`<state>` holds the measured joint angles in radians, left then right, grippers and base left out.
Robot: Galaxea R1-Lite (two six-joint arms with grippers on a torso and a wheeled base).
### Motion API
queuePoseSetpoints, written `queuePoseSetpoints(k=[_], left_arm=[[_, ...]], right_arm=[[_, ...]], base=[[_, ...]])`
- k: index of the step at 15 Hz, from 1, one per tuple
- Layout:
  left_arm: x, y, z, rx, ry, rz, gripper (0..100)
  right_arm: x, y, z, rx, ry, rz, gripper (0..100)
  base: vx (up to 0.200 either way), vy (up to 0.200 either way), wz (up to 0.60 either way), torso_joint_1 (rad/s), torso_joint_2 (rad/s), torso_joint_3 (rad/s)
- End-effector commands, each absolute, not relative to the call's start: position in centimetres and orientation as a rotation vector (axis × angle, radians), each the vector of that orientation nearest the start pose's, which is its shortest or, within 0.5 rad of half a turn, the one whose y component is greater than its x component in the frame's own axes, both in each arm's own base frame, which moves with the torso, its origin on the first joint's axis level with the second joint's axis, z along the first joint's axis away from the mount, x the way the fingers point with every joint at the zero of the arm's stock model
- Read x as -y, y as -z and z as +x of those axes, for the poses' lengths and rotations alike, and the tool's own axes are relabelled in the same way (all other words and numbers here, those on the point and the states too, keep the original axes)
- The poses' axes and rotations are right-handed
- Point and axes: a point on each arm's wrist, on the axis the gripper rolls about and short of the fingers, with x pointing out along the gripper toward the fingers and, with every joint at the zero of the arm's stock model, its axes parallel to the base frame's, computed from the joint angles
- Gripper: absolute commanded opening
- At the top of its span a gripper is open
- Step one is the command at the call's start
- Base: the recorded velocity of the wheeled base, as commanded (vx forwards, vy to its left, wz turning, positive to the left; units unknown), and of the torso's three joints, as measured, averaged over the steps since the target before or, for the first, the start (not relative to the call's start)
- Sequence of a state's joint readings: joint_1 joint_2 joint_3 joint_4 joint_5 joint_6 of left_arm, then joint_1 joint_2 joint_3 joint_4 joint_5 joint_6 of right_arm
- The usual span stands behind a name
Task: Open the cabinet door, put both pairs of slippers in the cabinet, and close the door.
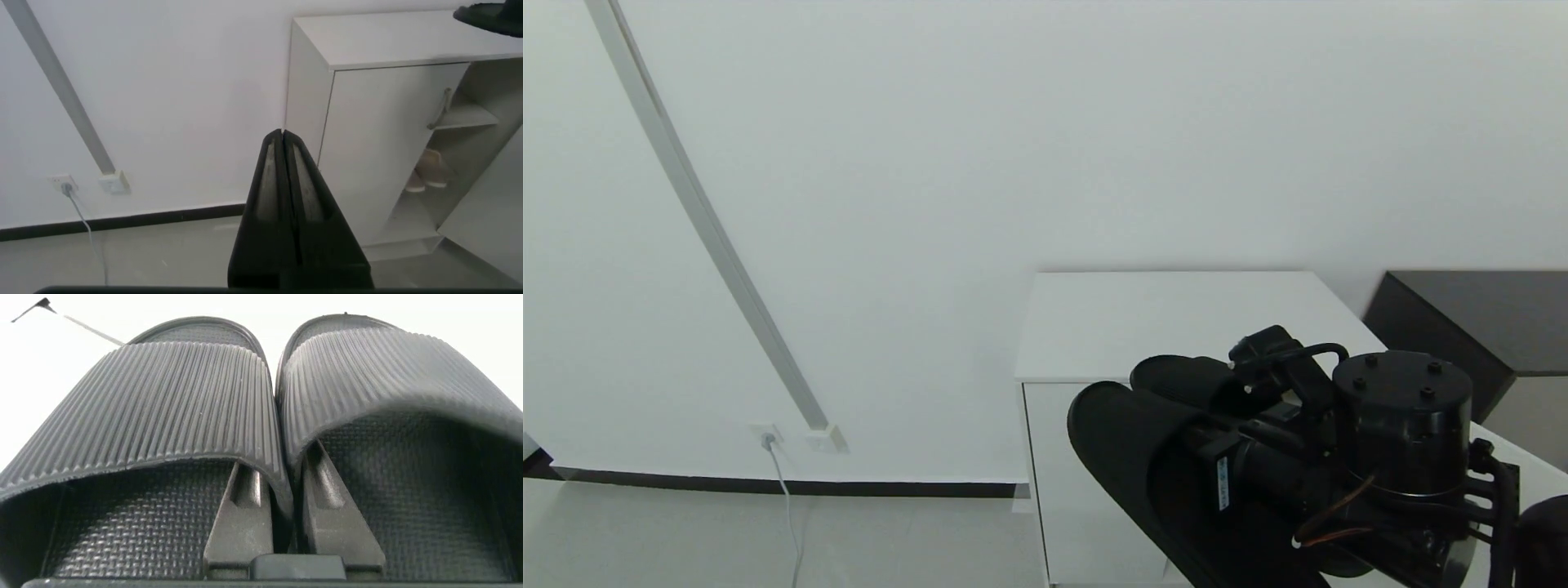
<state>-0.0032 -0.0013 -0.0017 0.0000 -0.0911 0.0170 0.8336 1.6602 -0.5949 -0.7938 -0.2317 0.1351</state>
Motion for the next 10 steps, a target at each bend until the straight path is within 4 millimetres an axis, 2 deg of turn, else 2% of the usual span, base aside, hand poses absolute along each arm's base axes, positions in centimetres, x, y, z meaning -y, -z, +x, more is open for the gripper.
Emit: queuePoseSetpoints(k=[1, 10], left_arm=[[0.20, -7.59, -2.30, 0.002, 0.094, 0.018, 0], [0.20, -7.59, -2.30, 0.002, 0.094, 0.017, 0]], right_arm=[[-20.17, -15.30, 18.86, -0.284, -0.584, -0.014, 0], [-20.38, -14.75, 19.00, -0.300, -0.581, -0.028, 0]], base=[[0.000, 0.000, 0.00, 0.000, 0.00, 0.000], [0.000, 0.000, 0.00, 0.000, 0.00, 0.000]])
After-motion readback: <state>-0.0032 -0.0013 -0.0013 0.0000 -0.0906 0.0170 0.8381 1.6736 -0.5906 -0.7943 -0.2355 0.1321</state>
